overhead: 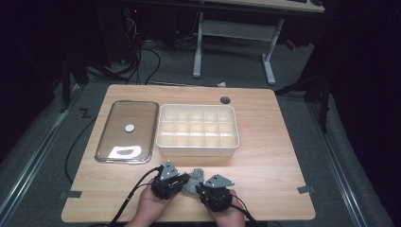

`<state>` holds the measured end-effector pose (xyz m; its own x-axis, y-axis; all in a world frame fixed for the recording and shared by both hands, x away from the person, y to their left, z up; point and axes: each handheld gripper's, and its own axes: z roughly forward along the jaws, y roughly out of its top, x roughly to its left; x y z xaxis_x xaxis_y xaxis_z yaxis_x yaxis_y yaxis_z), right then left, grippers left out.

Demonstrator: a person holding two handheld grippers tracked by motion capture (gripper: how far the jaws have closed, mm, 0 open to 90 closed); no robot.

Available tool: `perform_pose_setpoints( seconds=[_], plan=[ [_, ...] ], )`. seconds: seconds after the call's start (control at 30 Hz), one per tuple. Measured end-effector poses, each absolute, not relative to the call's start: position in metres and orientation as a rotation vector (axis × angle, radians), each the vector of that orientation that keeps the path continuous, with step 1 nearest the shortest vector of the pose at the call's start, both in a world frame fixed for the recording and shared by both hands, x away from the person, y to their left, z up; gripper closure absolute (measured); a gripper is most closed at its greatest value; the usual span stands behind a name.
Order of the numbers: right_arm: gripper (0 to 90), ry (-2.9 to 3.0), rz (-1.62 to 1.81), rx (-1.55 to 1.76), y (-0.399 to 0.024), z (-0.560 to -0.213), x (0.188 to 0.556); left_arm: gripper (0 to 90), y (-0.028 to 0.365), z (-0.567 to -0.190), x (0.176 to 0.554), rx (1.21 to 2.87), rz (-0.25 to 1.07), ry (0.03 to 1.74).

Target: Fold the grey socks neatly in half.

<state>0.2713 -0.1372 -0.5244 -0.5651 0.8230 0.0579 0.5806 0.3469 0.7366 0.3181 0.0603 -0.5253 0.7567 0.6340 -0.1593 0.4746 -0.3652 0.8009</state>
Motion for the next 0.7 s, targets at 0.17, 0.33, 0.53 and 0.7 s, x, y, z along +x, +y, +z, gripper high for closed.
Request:
perform_pose_setpoints(
  seconds=[0.17,0.33,0.53,0.7],
  plan=[
    [78.6,2.273,1.047,1.242,-0.135,-0.526,0.270,84.1,0.060,-0.516,0.310,1.999,0.221,0.820],
    [78.8,2.275,1.052,1.243,-0.136,-0.526,0.271,82.5,0.054,-0.508,0.301,1.978,0.211,0.788],
    [78.8,2.268,1.047,1.233,-0.135,-0.527,0.270,82.8,0.052,-0.521,0.301,2.055,0.265,0.815],
    [78.6,2.287,1.027,1.248,-0.135,-0.524,0.272,83.0,0.046,-0.529,0.297,2.102,0.364,0.790]
  ],
)
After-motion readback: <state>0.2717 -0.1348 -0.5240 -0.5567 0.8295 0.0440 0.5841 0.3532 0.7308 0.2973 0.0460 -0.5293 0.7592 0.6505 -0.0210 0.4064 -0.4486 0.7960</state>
